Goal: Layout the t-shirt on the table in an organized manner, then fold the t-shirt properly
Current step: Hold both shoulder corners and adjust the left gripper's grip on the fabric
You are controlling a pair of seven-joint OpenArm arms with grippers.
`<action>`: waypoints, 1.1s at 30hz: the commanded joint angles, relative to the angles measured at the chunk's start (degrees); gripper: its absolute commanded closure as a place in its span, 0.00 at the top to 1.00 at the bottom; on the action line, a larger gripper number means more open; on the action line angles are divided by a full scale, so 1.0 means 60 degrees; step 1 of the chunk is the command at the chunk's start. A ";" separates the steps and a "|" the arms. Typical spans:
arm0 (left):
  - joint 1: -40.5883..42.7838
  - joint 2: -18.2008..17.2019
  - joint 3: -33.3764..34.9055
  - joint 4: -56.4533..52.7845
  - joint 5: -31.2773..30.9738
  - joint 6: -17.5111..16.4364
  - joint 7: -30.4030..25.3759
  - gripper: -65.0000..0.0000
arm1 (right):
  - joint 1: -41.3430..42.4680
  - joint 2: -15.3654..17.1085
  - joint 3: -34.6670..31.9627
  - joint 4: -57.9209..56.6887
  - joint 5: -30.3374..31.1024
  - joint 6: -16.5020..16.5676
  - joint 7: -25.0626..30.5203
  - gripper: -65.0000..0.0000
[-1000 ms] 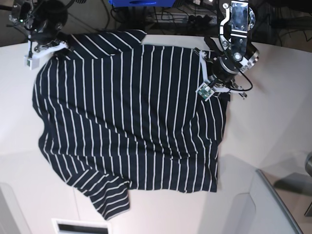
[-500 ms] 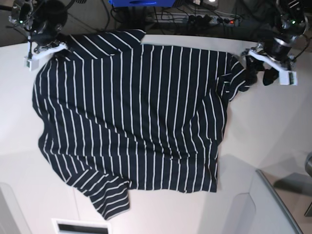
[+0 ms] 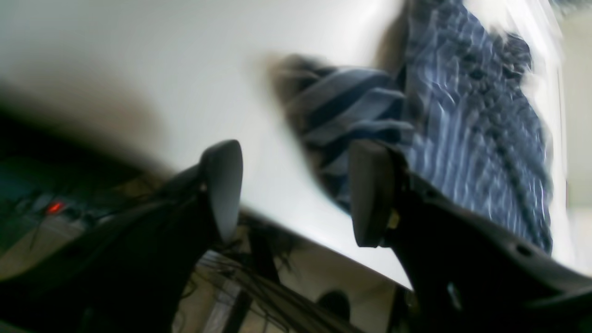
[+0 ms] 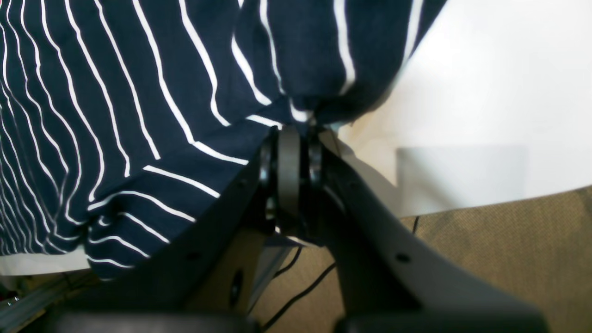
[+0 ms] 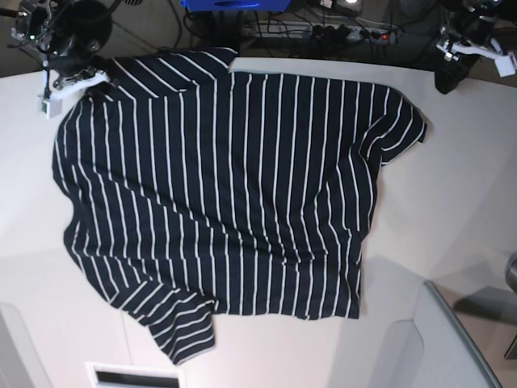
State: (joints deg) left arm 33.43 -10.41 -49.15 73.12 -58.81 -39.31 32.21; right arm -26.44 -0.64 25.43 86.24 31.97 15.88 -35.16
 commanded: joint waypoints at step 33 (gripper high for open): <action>-0.3293 -0.1832 0.1986 -0.1997 0.3493 -0.0115 -0.0174 0.54 | -0.0041 0.0071 0.0018 0.0140 0.0101 0.0057 0.0094 0.00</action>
State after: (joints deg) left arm 13.80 -19.90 -36.75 60.36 -37.19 -39.51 32.32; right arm -26.55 -0.64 25.39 86.24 31.97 15.88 -35.16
